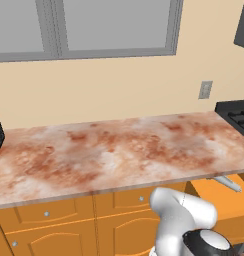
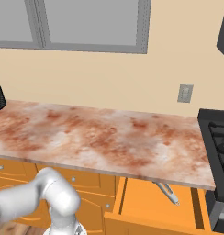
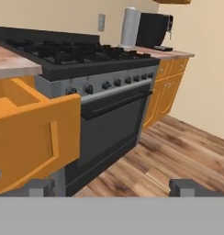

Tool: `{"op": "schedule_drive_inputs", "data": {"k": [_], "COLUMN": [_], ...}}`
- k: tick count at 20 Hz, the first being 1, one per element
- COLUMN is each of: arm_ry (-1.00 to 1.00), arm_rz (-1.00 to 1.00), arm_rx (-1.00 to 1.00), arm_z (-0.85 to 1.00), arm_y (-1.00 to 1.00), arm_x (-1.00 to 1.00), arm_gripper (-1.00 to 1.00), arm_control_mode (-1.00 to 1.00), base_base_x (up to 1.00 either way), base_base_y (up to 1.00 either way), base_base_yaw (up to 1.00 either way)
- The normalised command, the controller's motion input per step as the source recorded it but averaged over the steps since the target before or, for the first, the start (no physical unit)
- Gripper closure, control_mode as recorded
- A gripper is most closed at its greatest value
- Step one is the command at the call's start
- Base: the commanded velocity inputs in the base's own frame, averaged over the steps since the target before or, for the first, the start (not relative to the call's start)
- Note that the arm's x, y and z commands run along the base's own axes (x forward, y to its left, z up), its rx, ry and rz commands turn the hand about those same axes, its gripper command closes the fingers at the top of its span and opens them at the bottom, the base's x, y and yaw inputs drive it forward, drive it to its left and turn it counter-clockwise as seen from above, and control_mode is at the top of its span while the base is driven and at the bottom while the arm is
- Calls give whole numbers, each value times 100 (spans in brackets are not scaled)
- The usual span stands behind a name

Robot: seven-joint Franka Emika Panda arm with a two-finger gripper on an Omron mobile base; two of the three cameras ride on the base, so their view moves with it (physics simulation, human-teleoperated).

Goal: Take the tongs from the drawer on the right and place them on the dining counter next to the tray containing the kebab skewer.

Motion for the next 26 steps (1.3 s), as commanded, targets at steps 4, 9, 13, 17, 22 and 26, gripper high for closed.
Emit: {"op": "schedule_drive_inputs", "data": {"k": [4,9,13,17,22,26], "arm_ry": [13,16,19,28,38,31], "arm_rz": [-10,0,0,0,0,-2], "arm_rx": [0,3,4,3,2,2], "arm_z": [43,35,21,25,26,48], "arm_y": [-3,-3,-1,0,0,0], "arm_x": [-14,15,15,33,50,41], "arm_gripper": [-100,-100,-100,-100,-100,-100], "arm_control_mode": [-100,-100,-100,-100,-100,-100], "base_base_x": [0,0,0,0,0,0], "base_base_y": [0,0,0,0,0,0], "base_base_yaw": [0,0,0,0,0,0]}}
